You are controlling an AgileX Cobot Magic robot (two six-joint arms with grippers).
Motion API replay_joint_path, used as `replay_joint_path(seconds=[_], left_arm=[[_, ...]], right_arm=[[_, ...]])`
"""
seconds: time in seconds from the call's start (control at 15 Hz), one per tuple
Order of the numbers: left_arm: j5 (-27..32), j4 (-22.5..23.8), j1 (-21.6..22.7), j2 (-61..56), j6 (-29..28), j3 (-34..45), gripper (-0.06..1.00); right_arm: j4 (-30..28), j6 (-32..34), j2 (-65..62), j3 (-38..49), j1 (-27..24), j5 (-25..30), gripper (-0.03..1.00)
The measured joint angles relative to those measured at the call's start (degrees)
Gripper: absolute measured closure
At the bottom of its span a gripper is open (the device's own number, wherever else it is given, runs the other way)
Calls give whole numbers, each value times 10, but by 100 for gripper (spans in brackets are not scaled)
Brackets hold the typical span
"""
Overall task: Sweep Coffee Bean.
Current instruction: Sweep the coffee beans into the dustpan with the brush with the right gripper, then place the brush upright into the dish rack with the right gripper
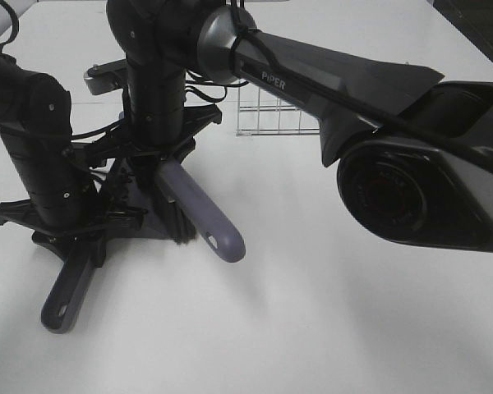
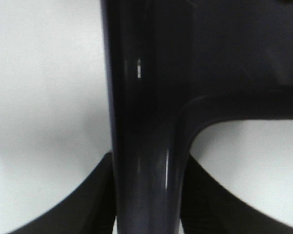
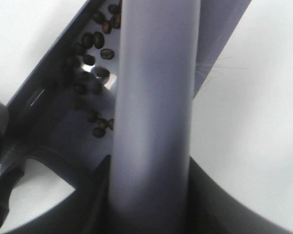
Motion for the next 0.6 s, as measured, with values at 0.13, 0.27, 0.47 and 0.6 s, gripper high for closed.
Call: replay_joint_path(seconds=[0.13,0.27,0.47,0.6], left_arm=[[0,0,0,0,1,-1,59],[-1,-1,0,0,2,-1,59],[-1,-1,0,1,2,-1,59],[-1,-1,0,1,2,-1,59]], right_arm=[[-33,0,-14,0,0,1,66],[-75,-2,-45,-1,0,1,66],[-102,-21,-92,-1,-14,1,66],[-106,-33,-120,-1,-41,1,66]])
